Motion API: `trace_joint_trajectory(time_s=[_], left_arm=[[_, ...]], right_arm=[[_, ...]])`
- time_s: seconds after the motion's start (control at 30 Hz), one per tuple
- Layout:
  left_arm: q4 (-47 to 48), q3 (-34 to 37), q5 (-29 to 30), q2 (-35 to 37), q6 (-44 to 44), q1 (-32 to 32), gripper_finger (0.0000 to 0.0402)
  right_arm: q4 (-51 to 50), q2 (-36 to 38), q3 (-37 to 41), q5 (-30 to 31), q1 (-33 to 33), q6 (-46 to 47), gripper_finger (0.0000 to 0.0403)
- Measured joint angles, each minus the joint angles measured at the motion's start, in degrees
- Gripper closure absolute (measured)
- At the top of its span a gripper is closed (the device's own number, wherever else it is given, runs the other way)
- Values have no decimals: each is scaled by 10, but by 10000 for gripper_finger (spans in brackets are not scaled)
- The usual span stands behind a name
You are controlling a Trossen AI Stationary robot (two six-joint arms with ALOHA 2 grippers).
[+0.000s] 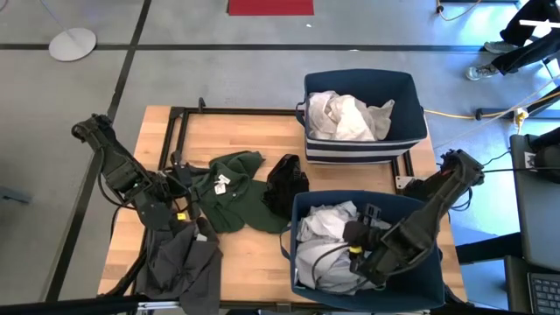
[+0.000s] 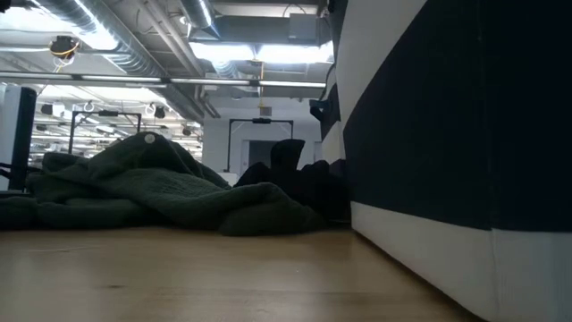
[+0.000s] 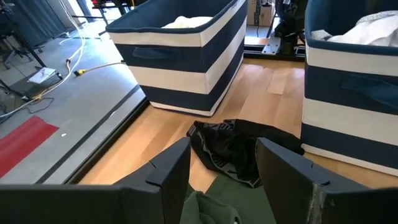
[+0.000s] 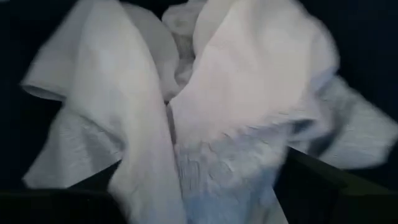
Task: Sort clothes
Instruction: Put the light blue patient gown into the bottom blue bin, then put the green polo shirt into the bottom blue bin
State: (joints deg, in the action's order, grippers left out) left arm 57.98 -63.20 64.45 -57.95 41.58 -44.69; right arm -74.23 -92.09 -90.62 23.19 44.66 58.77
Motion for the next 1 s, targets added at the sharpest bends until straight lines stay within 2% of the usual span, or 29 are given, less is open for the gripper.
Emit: trace_joint_trajectory(time_s=[0.23, 0.33, 0.53, 0.77, 1.0], left_arm=[[0, 0, 0, 0, 2, 0, 229], [0, 0, 0, 0, 10, 0, 229], [0, 0, -6, 0, 17, 0, 229], [0, 0, -67, -24, 20, 0, 229], [21, 0, -129, -93, 37, 30, 229]], right_arm=[[-57, 0, -91, -9, -1, 10, 128], [-63, 0, -109, -19, -1, 10, 127], [-64, 0, -112, 3, 0, 6, 127], [-25, 0, -111, 84, 0, -51, 127], [-18, 0, -111, 138, 0, -83, 127]])
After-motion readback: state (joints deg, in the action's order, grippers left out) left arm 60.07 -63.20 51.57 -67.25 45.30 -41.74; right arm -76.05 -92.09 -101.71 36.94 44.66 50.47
